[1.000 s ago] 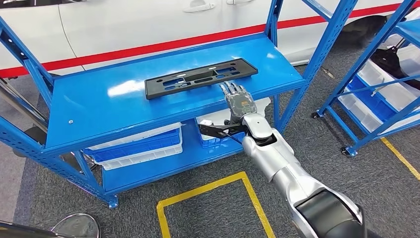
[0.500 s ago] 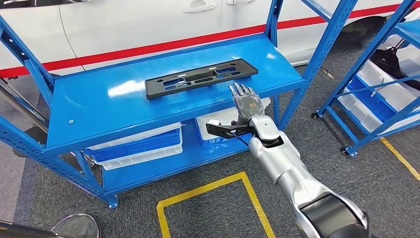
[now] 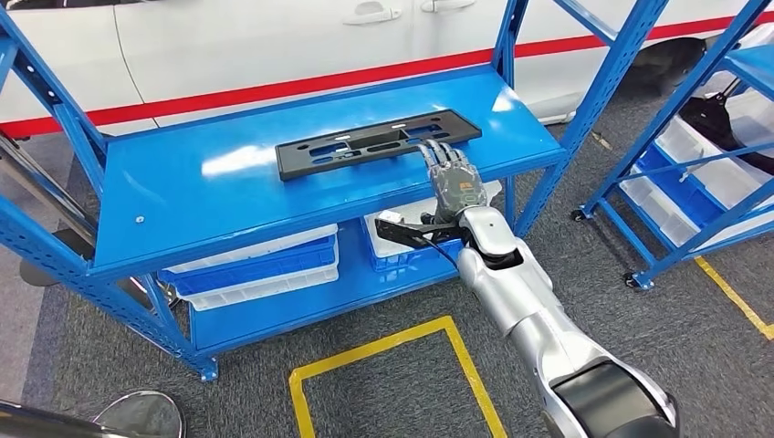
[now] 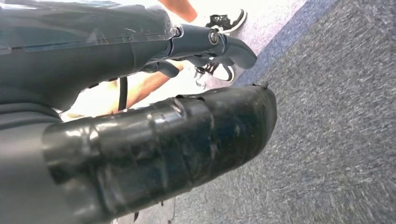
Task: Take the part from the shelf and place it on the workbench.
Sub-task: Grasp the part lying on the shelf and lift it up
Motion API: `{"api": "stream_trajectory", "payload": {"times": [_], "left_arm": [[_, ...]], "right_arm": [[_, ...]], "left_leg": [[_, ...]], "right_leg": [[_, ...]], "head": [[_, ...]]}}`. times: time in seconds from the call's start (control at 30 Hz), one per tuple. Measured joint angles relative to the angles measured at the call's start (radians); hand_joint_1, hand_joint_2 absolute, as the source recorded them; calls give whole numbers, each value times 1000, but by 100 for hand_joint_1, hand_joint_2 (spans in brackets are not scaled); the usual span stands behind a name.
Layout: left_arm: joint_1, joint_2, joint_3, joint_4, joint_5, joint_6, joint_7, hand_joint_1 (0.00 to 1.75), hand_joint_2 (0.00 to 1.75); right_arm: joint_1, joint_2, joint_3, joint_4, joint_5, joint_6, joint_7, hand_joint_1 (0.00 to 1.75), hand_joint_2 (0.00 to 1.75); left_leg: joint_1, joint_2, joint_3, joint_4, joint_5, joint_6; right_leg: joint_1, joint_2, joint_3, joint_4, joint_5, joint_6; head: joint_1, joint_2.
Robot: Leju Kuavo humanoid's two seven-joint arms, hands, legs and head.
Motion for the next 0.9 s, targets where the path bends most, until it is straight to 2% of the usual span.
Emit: {"api": "stream_trajectory", "payload": {"times": [0.03, 0.07, 0.1, 0.17, 0.2, 0.23, 0.3, 0.37, 0.4, 0.43, 0.47, 0.53, 0.57, 0.6, 0.63, 0.67, 0.7, 0.73, 0.77, 0.83, 0.9], "left_arm": [[0, -1, 0, 0, -2, 0, -2, 0, 0], [1, -2, 1, 0, -4, -1, -5, 0, 0], [2, -2, 2, 0, -7, -3, -8, 0, 0], [3, -4, 5, 0, -13, -11, -16, 0, 0], [3, -3, 8, 0, -16, -15, -19, 0, 0], [2, -3, 10, 0, -20, -18, -22, 0, 0], [-1, -2, 16, 1, -24, -24, -25, 0, 0], [-5, -3, 21, 1, -26, -27, -27, 0, 0], [-6, -3, 22, 1, -27, -27, -27, 0, 0], [-6, -2, 23, 1, -27, -28, -28, 0, 0], [-6, -2, 24, 1, -27, -28, -28, 0, 0], [-4, -1, 24, 1, -27, -28, -29, 0, 0], [-2, -1, 24, 1, -28, -29, -29, 0, 0], [0, -1, 24, 1, -28, -29, -29, 0, 0], [2, -1, 24, 2, -28, -29, -29, 0, 0], [3, -1, 24, 2, -28, -30, -29, 0, 0], [3, 0, 25, 2, -29, -31, -30, 0, 0], [3, 1, 25, 2, -29, -32, -30, 0, 0], [2, 2, 26, 2, -29, -33, -31, 0, 0], [-1, 5, 28, 3, -29, -35, -31, 0, 0], [-3, 6, 32, 3, -29, -35, -32, 0, 0]], "right_arm": [[7, 0, -2, -7, -4, 1, -3, 0, 175], [14, -1, -3, -16, -9, 3, -5, 0, 175], [20, -1, -5, -27, -15, 6, -8, 0, 175], [25, -1, -7, -57, -29, 18, -15, 0, 175], [25, -1, -7, -71, -36, 27, -19, 0, 175], [24, -1, -7, -85, -42, 36, -22, 0, 175], [24, 0, -7, -110, -49, 48, -23, 0, 175], [25, 1, -7, -132, -52, 50, -23, 0, 175], [25, 1, -7, -140, -52, 50, -23, 0, 175], [23, 1, -7, -148, -52, 50, -23, 0, 175], [23, 3, -8, -153, -52, 50, -23, 0, 175], [24, 7, -8, -158, -52, 50, -23, 0, 175], [27, 8, -8, -158, -52, 51, -23, 0, 175], [29, 9, -8, -159, -52, 52, -23, 0, 175], [30, 10, -8, -159, -52, 53, -23, 0, 175], [30, 11, -8, -160, -53, 55, -23, 0, 175], [29, 12, -8, -161, -53, 57, -23, 0, 175], [28, 14, -8, -161, -54, 60, -24, 0, 175], [27, 16, -8, -162, -56, 60, -24, 0, 175], [25, 19, -8, -161, -59, 60, -26, 0, 175], [25, 20, -7, -161, -60, 59, -27, 0, 175]], "left_leg": [[1, -1, 2, 0, -2, 0], [2, -2, 5, 1, -5, -1], [4, -3, 10, 2, -10, -4], [9, -5, 27, 5, -25, -13], [9, -6, 32, 6, -33, -20], [8, -7, 36, 8, -40, -27], [4, -5, 35, 6, -45, -39], [6, -4, 40, 2, -51, -48], [8, -10, 37, 15, -60, -50], [9, -20, 22, 51, -77, -49], [10, -33, -10, 113, -99, -46], [8, -49, -103, 260, -136, -43], [5, -52, -143, 307, -133, -41], [3, -54, -168, 314, -107, -39], [1, -54, -174, 284, -63, -34], [-3, -55, -166, 224, -7, -27], [-7, -58, -152, 168, 36, -20], [-11, -60, -137, 118, 63, -13], [-15, -62, -125, 84, 69, -8], [-18, -64, -112, 55, 56, -3], [-14, -64, -100, 38, 53, 3]], "right_leg": [[-2, 1, -37, 60, -13, 3], [-4, 1, -61, 90, -8, 5], [-7, 1, -67, 81, 19, 6], [-11, -4, -30, -33, 106, 7], [-8, -8, -7, -89, 136, 6], [-5, -11, 12, -133, 144, 1], [4, -12, 20, -156, 128, -15], [4, -6, 24, -164, 117, -33], [2, -3, 31, -168, 113, -41], [0, 0, 39, -172, 110, -49], [1, 3, 47, -175, 106, -56], [6, 10, 61, -176, 95, -66], [10, 15, 69, -176, 89, -69], [14, 19, 78, -176, 82, -70], [17, 24, 88, -175, 75, -70], [20, 27, 100, -174, 66, -70], [22, 29, 109, -174, 58, -68], [24, 32, 115, -173, 51, -66], [25, 35, 116, -173, 47, -62], [25, 39, 114, -170, 50, -51], [23, 34, 107, -158, 47, -41]], "head": [[0, 0], [0, 0], [0, 0], [0, 0], [0, 0], [0, 0], [0, 0], [0, 0], [0, 0], [-1, 0], [-1, 0], [-1, 0], [-1, 0], [-1, 0], [-1, 0], [-1, 0], [-1, 0], [-1, 0], [-1, 0], [-1, 0], [0, 0]]}}
